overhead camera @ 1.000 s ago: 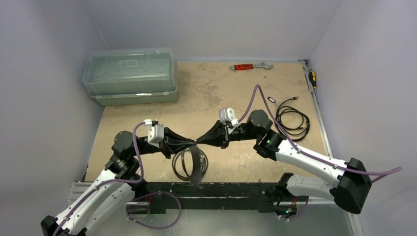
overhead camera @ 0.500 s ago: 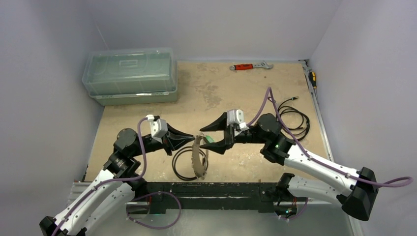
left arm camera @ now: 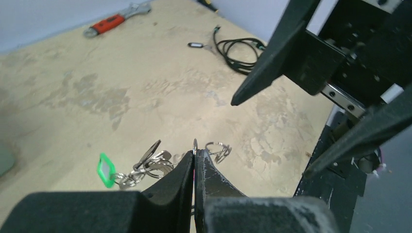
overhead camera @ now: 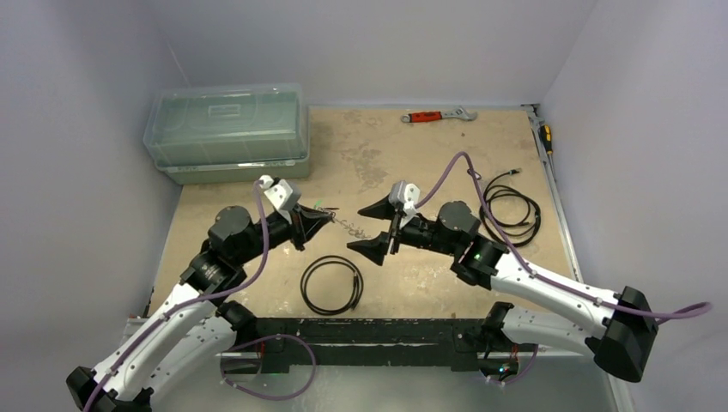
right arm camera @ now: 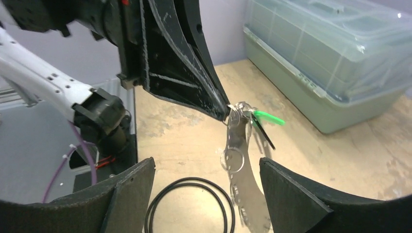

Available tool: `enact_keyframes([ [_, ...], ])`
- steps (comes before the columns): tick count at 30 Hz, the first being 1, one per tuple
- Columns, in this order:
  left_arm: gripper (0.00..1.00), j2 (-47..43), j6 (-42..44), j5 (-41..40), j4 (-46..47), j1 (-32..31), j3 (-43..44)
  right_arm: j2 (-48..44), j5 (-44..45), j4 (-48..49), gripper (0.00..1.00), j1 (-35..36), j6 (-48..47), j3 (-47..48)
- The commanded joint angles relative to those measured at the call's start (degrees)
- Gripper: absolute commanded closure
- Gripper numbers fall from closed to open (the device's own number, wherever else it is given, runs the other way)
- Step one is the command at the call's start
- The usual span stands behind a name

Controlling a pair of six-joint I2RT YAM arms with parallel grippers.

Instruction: Put the keys on the keyring

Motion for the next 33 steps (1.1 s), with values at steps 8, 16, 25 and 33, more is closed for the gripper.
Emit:
enact_keyframes([
  [8,1.00,8.8,-9.9,-10.3,-9.9,0.0,11.2,8.2,6.8,4.5,0.12,0.1,1.2,2.8],
  [16,1.00,11.9,-17.3,-12.0,-16.9,0.0,17.1,14.1,5.9,6.5,0.13,0.1,-4.5,6.4],
  [25,1.00,12.8,-20.1,-10.2,-19.6,0.0,19.2,14.6,3.1,11.1,0.17,0.1,-11.8,5.4],
  [33,1.00,12.8,-21.8,-7.5,-19.9,0.0,20.2,16.1,-2.9,17.5,0.30,0.1,-14.1,2.8],
])
